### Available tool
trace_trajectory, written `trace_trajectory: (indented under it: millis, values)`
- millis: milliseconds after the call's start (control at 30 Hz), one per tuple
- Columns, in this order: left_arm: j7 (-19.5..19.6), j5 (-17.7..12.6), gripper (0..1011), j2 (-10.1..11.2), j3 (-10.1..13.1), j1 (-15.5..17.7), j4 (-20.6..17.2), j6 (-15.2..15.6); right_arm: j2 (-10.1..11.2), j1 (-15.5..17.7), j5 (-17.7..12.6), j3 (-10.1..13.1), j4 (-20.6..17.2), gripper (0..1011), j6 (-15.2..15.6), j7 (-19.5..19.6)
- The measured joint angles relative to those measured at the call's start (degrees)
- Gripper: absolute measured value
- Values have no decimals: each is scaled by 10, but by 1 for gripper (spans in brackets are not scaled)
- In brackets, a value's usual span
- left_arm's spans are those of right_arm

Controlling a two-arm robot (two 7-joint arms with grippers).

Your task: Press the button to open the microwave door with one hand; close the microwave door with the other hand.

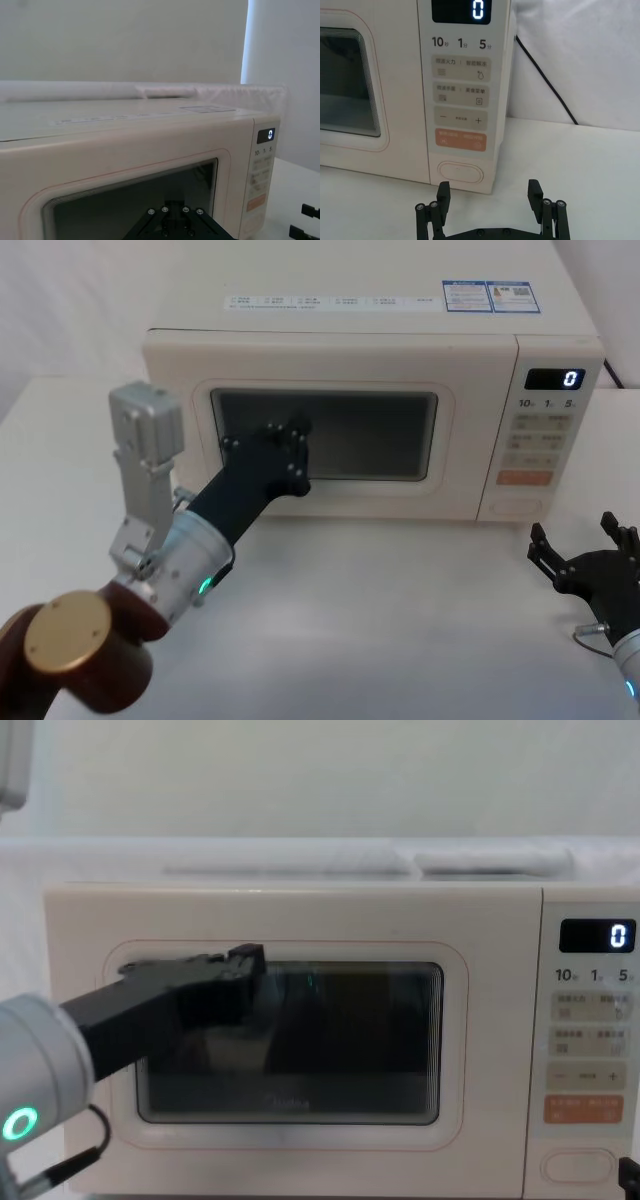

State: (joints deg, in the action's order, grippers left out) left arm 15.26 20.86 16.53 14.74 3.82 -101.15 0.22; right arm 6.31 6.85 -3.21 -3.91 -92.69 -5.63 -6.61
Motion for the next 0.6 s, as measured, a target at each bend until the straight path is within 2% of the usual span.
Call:
trace_trajectory:
  millis: [67, 267, 333, 400, 500, 533, 600]
  values:
    - [-2, -1, 0, 3, -3, -8, -5, -2, 0, 0, 0, 0, 0, 1002, 0, 0]
    - [-6, -5, 105, 16, -18, -42, -19, -12, 0, 0, 0, 0, 0, 1002, 0, 0]
    - [-7, -6, 196, 18, -24, -50, -22, -16, 0, 0, 0, 0, 0, 1002, 0, 0]
    - [-8, -7, 227, 20, -28, -56, -24, -18, 0, 0, 0, 0, 0, 1002, 0, 0]
    - [-10, -10, 329, 21, -34, -66, -27, -22, 0, 0, 0, 0, 0, 1002, 0, 0]
    - [-12, -12, 389, 22, -37, -70, -28, -24, 0, 0, 0, 0, 0, 1002, 0, 0]
    - [-15, -15, 423, 22, -40, -74, -28, -25, 0, 0, 0, 0, 0, 1002, 0, 0]
